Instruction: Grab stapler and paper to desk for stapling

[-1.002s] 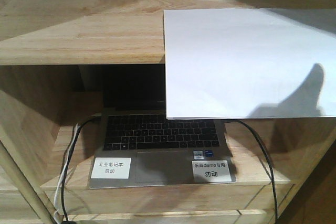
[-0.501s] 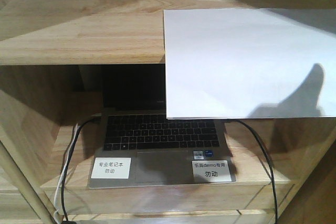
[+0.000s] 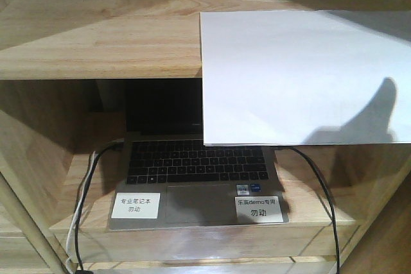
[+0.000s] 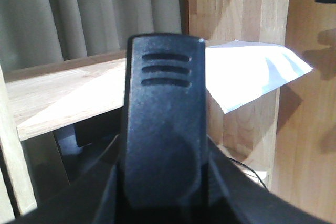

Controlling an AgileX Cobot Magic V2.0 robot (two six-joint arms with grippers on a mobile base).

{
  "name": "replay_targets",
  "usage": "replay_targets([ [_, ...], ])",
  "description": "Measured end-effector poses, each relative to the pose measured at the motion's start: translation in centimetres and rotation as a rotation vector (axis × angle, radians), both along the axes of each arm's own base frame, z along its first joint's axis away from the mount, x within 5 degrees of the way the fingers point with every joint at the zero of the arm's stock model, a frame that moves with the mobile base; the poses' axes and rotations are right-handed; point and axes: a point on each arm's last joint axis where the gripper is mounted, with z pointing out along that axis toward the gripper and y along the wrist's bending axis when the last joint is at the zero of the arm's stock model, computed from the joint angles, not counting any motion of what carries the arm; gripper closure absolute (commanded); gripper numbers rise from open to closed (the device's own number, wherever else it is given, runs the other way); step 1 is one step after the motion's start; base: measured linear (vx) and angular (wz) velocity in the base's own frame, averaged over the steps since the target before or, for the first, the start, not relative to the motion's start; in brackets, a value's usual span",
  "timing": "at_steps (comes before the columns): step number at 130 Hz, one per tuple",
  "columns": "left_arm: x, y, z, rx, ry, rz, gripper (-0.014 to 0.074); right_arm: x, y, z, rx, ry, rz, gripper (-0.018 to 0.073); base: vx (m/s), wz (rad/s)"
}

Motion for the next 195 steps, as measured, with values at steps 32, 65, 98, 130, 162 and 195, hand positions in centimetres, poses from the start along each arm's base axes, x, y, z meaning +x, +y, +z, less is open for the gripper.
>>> replay_targets([
  [32,0.0,0.0,0.0,0.0,0.0,0.0,0.0603,0.0,0.0,0.0,0.0,0.0,0.0,-0.002,0.0,0.0],
  [65,0.0,0.0,0.0,0.0,0.0,0.0,0.0603,0.0,-0.3,0.0,-0.037,0.002,-0.023,-0.0164,0.0,0.0],
  [98,0.0,0.0,0.0,0.001,0.0,0.0,0.0603,0.0,-0.3,0.3,0.04,-0.032,-0.04,-0.0141,0.0,0.0],
  [130,0.0,0.0,0.0,0.001,0.0,0.0,0.0603,0.0,-0.2,1.9,0.63,-0.233,-0.04,-0.0126,0.0,0.0],
  [162,0.0,0.0,0.0,0.001,0.0,0.0,0.0603,-0.1,-0.4,2.5,1.191,-0.315,-0.022,-0.0113,0.0,0.0],
  [195,0.0,0.0,0.0,0.001,0.0,0.0,0.0603,0.2,-0.3,2.4,1.339,-0.385,0.046,-0.0101,0.0,0.0],
])
